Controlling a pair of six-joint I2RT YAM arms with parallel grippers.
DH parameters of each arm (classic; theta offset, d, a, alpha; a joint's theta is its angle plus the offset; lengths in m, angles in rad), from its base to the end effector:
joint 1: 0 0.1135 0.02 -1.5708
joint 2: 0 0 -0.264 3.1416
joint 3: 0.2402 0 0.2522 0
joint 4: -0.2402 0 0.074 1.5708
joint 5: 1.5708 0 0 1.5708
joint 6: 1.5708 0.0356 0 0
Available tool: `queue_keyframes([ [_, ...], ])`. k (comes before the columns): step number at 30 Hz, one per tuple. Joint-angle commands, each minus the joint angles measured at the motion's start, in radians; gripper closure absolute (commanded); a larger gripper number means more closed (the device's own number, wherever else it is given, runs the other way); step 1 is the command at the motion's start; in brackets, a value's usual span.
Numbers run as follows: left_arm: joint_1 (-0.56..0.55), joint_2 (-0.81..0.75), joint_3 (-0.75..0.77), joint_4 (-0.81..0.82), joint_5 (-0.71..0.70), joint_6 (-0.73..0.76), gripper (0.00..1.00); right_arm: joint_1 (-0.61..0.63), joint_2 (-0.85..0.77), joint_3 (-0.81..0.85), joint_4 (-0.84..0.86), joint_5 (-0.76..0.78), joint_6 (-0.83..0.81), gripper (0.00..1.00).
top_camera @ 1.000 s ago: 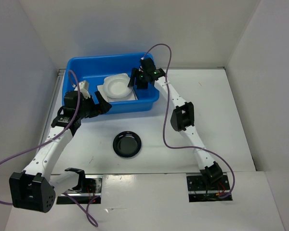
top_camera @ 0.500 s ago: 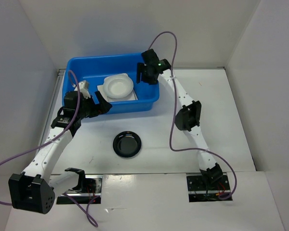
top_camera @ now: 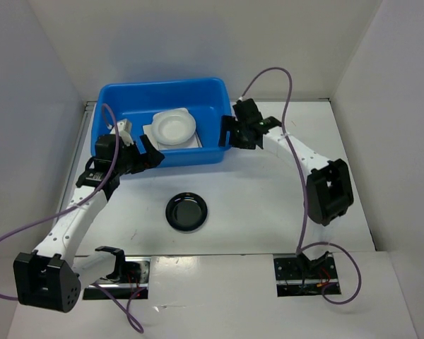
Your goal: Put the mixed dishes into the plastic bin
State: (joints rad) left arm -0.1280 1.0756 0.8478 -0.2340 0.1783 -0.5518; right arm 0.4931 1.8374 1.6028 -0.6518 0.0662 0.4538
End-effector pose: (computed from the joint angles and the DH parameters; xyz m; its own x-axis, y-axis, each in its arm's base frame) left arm 0.2415 -0.0375 0.3003 -0.5247 -0.4526 -0.7210 0.0094 0.8438 -0.5366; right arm 0.3631 0.1925 0.2847 -0.8043 0.0644 -0.5907 -0.0922 0.9686 0.2311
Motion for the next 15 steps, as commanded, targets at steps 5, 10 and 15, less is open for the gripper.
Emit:
queue_keyframes([
  [5, 0.005, -0.052, -0.013, 0.015, -0.031, 0.018, 0.0, 0.054, -0.257, -0.375, 0.322, -0.284, 0.1, 0.14],
  [10, 0.014, -0.106, 0.01, -0.022, -0.019, -0.002, 0.0, 0.128, -0.378, -0.514, 0.278, -0.296, 0.08, 0.18],
  [15, 0.014, -0.115, 0.01, -0.04, -0.045, -0.002, 0.0, 0.128, -0.443, -0.613, 0.268, -0.345, 0.057, 0.22],
])
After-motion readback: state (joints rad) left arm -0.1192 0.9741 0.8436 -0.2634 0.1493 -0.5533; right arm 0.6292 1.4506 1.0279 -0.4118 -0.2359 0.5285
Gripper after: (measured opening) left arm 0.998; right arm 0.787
